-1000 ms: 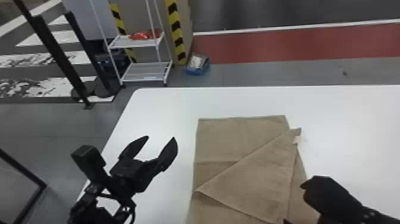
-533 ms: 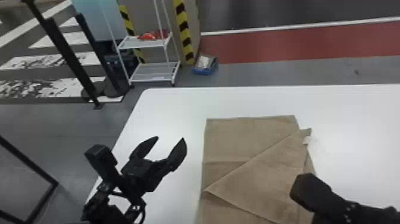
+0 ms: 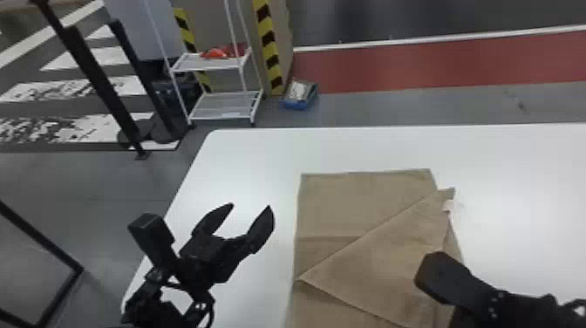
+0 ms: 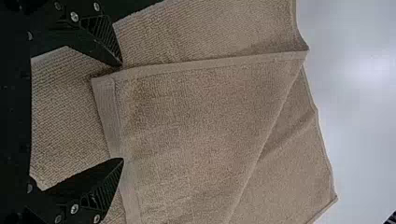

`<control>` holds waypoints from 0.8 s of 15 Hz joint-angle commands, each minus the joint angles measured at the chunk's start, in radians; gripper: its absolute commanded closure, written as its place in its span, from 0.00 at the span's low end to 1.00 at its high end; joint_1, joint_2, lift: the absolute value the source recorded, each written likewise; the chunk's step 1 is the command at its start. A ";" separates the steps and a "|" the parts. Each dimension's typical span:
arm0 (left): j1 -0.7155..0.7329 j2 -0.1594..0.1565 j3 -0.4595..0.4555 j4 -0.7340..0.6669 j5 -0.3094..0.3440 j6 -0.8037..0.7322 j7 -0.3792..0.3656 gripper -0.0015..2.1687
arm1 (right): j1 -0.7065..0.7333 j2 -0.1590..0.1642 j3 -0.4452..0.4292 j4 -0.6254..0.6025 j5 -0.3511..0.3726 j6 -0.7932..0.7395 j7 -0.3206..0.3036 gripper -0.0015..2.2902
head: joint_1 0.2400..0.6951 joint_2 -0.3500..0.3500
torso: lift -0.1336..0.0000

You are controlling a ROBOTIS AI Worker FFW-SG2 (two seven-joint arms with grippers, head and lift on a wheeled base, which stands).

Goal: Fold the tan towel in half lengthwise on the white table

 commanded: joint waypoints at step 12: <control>-0.006 -0.001 -0.002 0.010 0.000 0.000 -0.007 0.02 | -0.013 0.024 -0.011 -0.002 0.010 -0.019 -0.016 0.70 | 1.00 0.81 | 0.27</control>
